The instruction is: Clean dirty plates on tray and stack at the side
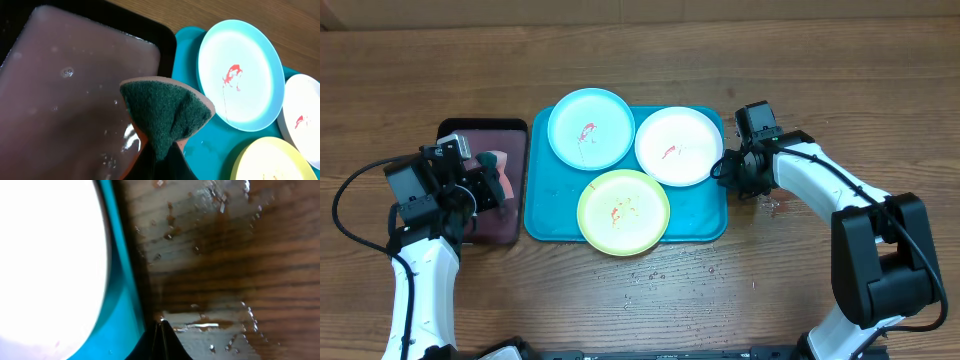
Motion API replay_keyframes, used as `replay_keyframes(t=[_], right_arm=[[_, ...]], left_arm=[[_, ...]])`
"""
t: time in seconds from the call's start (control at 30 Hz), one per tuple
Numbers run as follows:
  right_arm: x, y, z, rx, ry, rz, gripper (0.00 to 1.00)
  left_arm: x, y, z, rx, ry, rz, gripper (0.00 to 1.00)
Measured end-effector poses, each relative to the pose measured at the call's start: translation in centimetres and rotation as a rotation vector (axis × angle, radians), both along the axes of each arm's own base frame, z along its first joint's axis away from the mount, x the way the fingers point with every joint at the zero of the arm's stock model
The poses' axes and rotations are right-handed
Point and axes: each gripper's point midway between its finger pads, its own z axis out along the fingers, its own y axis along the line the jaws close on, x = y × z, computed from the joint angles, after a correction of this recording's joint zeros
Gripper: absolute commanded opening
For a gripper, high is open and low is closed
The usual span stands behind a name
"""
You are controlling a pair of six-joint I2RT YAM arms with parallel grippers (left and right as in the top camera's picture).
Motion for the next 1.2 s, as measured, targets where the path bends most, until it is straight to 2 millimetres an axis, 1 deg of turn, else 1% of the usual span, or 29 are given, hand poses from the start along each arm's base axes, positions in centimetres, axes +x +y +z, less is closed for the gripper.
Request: replay_keyframes(t=[0.13,0.17,0.2,0.33,0.4,0.47,0.53,0.67,0.83,0.97,1.07,1.2], right_arm=[[0.7,0.2,0.2,0.006,-0.033,0.020,0.05],[0.8,0.3,0.2,0.007,-0.039,0.023,0.08],[0.9,0.3,0.2,0.007,-0.042,0.026,0.09],[1.0,0.3,0.2,0.003,-0.050,0.043,0.10],[0.1,0.2,0.1,-0.003,-0.007,0.059,0.09],[-1.4,-0.1,0.3,-0.014,0.066,0.070,0.08],[-2.7,-0.3,0.9,-0.023,0.134,0.077,0.07],[-5.1,-0.3,2.9,-0.018,0.266,0.084,0.06],[-8.0,-0.1,3.3,-0.003,0.385,0.095,0.06],[-9.8,1.0,2.7,-0.003,0.427,0.135,0.06],[-11.4,2.1,1.6,-0.005,0.452,0.178,0.06],[-12.5,3.6,0.3,0.004,0.445,0.213,0.06]], left_arm=[[0.0,0.0,0.0,0.000,0.000,0.000,0.04],[0.0,0.0,0.0,0.000,0.001,0.000,0.04],[0.0,0.0,0.0,0.000,0.001,0.000,0.04],[0.0,0.0,0.0,-0.001,0.001,0.000,0.04],[0.0,0.0,0.0,0.000,0.001,0.000,0.04],[0.0,0.0,0.0,-0.001,0.002,0.000,0.04],[0.0,0.0,0.0,-0.001,0.003,0.000,0.04],[-0.1,0.0,-0.1,-0.001,0.003,0.000,0.04],[-0.1,0.0,0.0,-0.001,0.003,0.000,0.04],[-0.1,0.0,0.0,-0.001,0.003,0.000,0.04],[-0.1,0.0,-0.1,-0.001,0.003,0.000,0.04],[-0.1,0.0,0.0,-0.001,0.003,0.000,0.04]])
